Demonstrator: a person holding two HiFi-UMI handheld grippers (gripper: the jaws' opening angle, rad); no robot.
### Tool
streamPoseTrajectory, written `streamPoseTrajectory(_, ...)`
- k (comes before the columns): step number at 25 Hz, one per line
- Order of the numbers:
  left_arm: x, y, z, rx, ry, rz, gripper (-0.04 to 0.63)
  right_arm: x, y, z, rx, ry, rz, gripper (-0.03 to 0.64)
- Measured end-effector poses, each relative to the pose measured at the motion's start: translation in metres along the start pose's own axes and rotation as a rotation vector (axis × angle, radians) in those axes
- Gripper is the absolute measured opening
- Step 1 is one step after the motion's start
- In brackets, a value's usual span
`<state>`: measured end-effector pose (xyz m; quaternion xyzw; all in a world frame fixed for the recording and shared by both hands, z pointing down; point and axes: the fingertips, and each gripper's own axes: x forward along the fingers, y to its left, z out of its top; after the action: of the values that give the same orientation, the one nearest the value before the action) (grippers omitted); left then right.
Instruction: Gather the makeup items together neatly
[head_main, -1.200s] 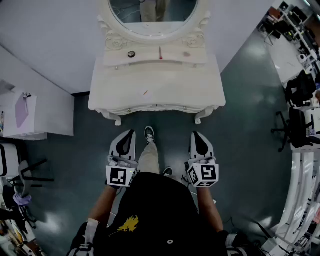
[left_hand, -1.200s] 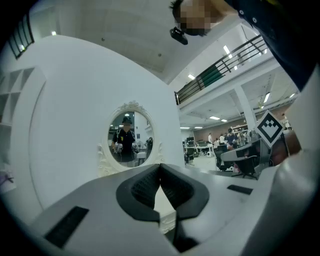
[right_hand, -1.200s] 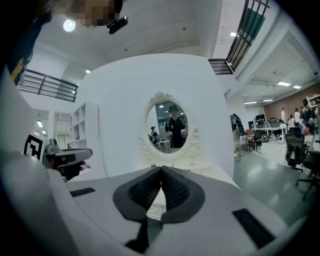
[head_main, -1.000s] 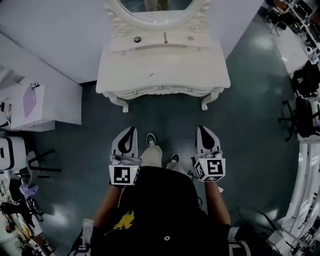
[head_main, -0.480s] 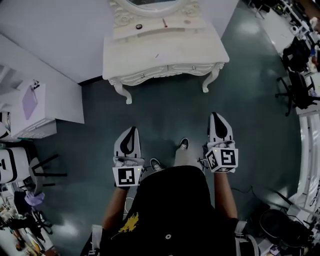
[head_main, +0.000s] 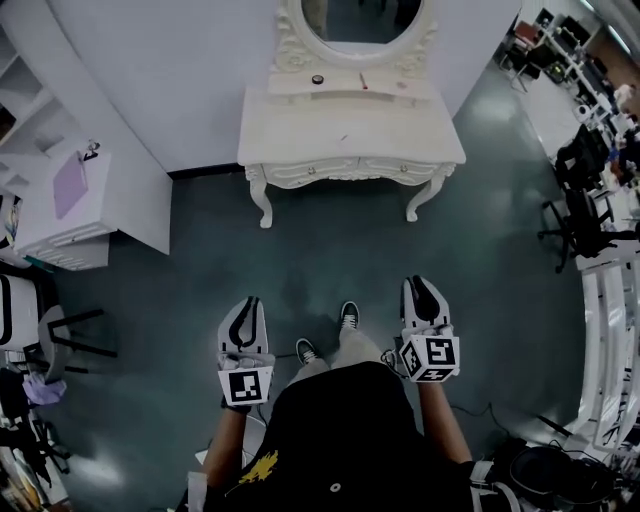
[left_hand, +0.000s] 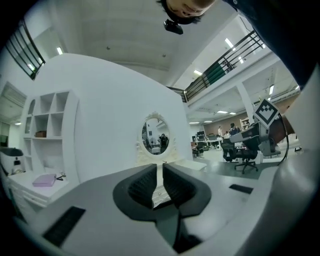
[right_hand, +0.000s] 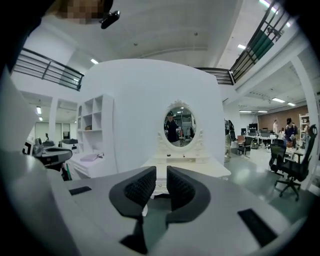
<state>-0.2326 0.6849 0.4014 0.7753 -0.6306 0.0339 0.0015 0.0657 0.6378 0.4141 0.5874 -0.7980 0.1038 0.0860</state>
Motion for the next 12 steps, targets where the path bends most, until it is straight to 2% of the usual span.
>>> streamPoseTrajectory(3, -0.006, 0.008, 0.002, 0.013, -0.001, -0.010, 0.141, -0.009, 0.005, -0.004, 0.016, 0.011, -0.019, 0.134)
streamPoseTrajectory(6, -0.003, 0.009, 0.021, 0.019, -0.030, -0.036, 0.265, -0.009, 0.001, -0.006, 0.048, 0.029, -0.037, 0.201)
streamPoseTrajectory(8, 0.002, 0.008, 0.030, 0.032, -0.042, -0.052, 0.372, -0.003, 0.002, -0.004, 0.047, 0.026, -0.025, 0.252)
streamPoseTrajectory(10, 0.009, 0.003, 0.034, 0.058, -0.047, -0.074, 0.404, 0.006, 0.005, 0.003, 0.039, 0.004, 0.007, 0.324)
streamPoseTrajectory(12, 0.017, -0.008, 0.037, 0.072, -0.053, -0.098, 0.405, 0.011, 0.006, 0.016, 0.040, -0.045, 0.054, 0.449)
